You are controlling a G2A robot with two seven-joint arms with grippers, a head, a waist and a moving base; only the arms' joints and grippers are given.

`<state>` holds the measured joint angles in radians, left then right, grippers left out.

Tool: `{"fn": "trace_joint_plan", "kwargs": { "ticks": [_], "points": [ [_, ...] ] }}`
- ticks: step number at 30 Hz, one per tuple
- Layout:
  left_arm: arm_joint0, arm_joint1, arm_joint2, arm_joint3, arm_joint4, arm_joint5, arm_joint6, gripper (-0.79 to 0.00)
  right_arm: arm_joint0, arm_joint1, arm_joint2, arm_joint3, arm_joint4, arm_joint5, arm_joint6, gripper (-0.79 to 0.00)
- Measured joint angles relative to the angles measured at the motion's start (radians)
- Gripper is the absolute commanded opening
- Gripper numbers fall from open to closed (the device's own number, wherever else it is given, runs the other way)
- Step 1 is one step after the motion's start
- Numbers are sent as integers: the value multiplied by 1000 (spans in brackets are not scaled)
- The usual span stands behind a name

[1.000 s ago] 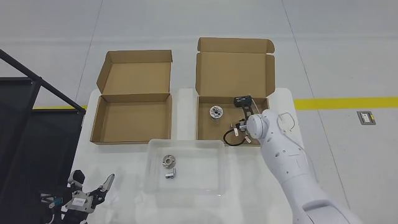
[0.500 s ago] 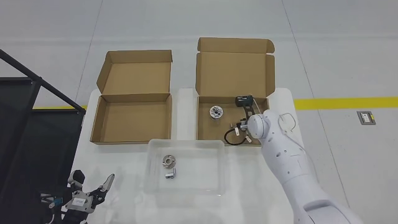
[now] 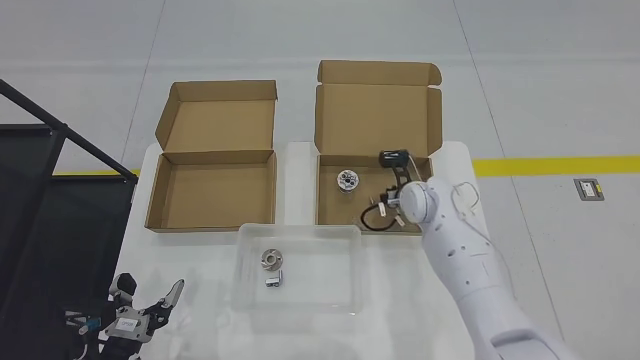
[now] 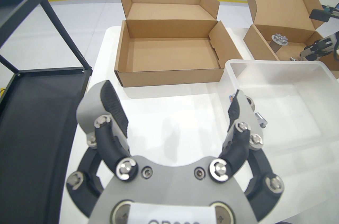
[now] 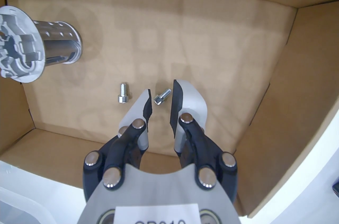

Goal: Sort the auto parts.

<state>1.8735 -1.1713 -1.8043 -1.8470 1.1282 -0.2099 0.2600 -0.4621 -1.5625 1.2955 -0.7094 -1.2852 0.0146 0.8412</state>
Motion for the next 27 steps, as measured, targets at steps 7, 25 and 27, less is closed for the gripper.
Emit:
{"fn": "trace_joint_plan", "kwargs": {
  "ticks": [7, 25, 27],
  "points": [
    [0, 0, 0, 0, 0, 0, 0, 0, -110, 14, 5, -234, 9, -35, 44, -579],
    [0, 0, 0, 0, 0, 0, 0, 0, -400, 35, -116, -811, 137, -347, 171, -400],
    [0, 0, 0, 0, 0, 0, 0, 0, -409, 35, -142, -839, 130, -351, 180, -132]
  ]
}}
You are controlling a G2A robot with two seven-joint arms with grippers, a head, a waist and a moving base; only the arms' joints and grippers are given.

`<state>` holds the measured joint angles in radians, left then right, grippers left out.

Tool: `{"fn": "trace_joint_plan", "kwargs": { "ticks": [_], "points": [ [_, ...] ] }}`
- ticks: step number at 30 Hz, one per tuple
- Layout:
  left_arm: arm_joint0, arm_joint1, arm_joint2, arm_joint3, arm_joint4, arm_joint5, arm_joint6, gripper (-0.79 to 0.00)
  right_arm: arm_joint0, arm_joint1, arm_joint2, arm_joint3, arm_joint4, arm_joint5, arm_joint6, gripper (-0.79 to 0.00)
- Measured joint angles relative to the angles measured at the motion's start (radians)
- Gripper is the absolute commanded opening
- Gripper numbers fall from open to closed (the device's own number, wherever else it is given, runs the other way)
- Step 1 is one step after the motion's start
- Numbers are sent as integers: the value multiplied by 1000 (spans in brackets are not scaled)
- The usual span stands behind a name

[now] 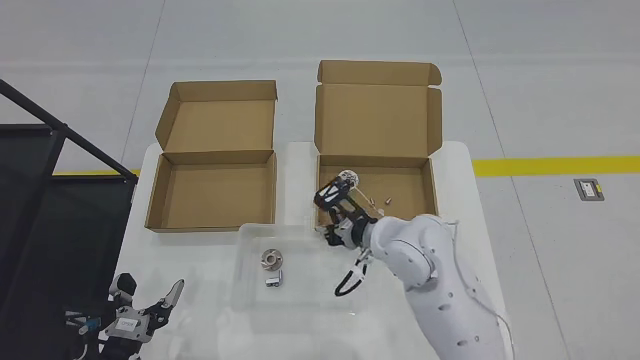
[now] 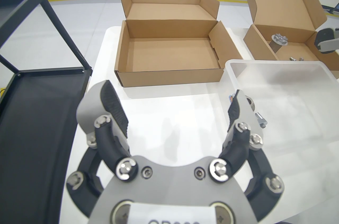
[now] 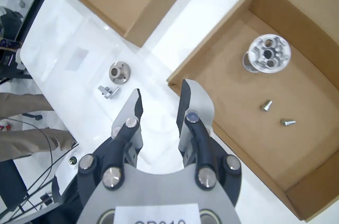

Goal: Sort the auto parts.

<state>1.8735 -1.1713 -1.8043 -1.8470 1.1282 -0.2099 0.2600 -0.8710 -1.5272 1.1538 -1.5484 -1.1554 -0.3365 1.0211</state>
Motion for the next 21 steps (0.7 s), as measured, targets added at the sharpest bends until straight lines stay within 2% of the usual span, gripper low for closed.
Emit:
{"fn": "trace_joint_plan", "kwargs": {
  "ticks": [1, 21],
  "points": [
    [0, 0, 0, 0, 0, 0, 0, 0, -6, 0, -16, -17, -4, 0, 2, 0],
    [0, 0, 0, 0, 0, 0, 0, 0, -22, 1, -42, -48, 7, -2, 21, 0]
  ]
}}
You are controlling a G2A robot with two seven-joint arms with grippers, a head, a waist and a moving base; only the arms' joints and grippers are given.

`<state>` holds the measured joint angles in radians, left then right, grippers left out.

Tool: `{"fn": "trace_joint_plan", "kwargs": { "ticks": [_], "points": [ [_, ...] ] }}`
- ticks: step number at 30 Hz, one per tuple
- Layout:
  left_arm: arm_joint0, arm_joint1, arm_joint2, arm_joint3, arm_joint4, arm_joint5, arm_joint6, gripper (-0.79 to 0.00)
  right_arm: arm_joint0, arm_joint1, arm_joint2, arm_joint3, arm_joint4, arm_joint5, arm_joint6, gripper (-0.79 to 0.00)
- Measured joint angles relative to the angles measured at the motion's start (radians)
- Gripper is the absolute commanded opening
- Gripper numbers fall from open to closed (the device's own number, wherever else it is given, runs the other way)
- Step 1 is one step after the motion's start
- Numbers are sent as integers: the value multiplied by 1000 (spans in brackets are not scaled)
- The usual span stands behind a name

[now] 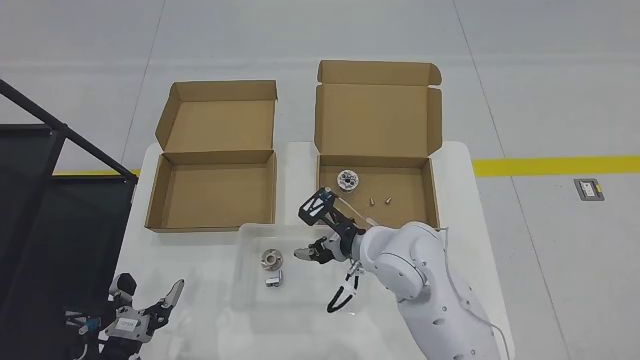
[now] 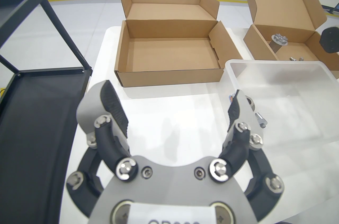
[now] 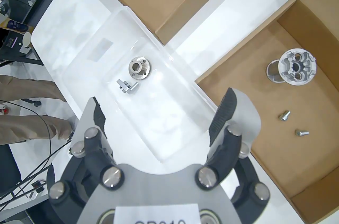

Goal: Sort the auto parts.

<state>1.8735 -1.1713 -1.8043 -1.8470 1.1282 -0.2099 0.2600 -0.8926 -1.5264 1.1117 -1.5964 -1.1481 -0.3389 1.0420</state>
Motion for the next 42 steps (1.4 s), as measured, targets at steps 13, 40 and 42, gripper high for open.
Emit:
{"fn": "trace_joint_plan", "kwargs": {
  "ticks": [13, 40, 42],
  "points": [
    [-110, 28, -7, -30, 235, -281, 17, 0, -87, 30, -14, -215, -107, -184, -212, 0],
    [-496, 107, 182, -44, 497, -802, -209, 0, -381, 112, 118, -632, -87, -549, -286, 0],
    [-496, 107, 182, -44, 497, -802, -209, 0, -381, 112, 118, -632, -87, -549, -286, 0]
  ]
}}
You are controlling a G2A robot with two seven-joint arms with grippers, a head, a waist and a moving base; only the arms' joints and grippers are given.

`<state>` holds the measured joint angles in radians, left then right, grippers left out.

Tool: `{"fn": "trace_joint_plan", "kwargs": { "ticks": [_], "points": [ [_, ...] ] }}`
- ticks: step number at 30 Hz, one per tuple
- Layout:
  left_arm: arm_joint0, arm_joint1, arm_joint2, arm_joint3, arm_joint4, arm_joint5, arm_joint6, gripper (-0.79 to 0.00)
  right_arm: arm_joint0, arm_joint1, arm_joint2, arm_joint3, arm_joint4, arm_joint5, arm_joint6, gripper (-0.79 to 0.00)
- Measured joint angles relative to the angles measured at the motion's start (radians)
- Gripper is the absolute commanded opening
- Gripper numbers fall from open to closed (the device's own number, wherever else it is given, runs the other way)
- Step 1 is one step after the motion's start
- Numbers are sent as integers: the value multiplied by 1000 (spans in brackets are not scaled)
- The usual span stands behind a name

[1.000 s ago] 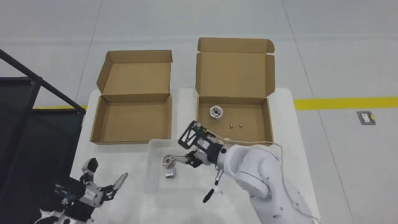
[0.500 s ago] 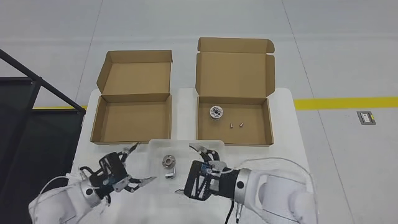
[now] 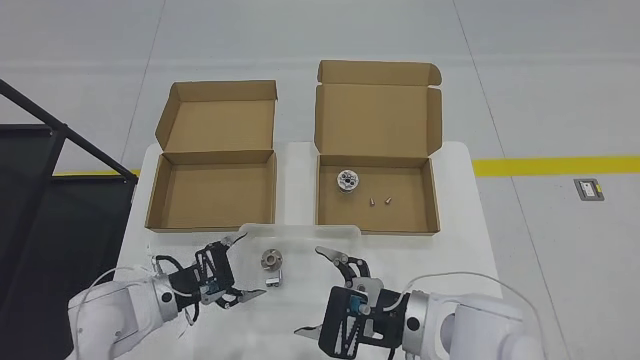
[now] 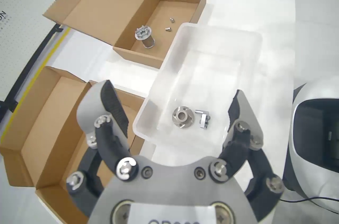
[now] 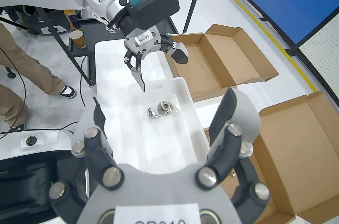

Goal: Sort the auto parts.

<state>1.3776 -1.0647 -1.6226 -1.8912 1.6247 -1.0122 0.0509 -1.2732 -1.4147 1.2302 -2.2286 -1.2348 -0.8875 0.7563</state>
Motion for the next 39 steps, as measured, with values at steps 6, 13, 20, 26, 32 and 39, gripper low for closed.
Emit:
{"fn": "trace_joint_plan", "kwargs": {
  "ticks": [6, 13, 20, 26, 32, 39],
  "points": [
    [-6, 0, 54, 9, 52, 13, -44, 0, 0, 0, 0, 0, 0, 0, 0, 0],
    [-117, 14, 206, 83, 122, 0, -144, 0, 0, 0, 0, 0, 0, 0, 0, 0],
    [-273, 68, 379, 148, 131, 0, -239, 0, 0, 0, 0, 0, 0, 0, 0, 0],
    [-368, 104, 473, 188, 87, 0, -301, 0, 0, 0, 0, 0, 0, 0, 0, 0],
    [-364, 103, 469, 187, 88, 0, -297, 0, 0, 0, 0, 0, 0, 0, 0, 0],
    [-366, 97, 507, 205, 91, 8, -309, 0, 0, 0, 0, 0, 0, 0, 0, 0]
  ]
}}
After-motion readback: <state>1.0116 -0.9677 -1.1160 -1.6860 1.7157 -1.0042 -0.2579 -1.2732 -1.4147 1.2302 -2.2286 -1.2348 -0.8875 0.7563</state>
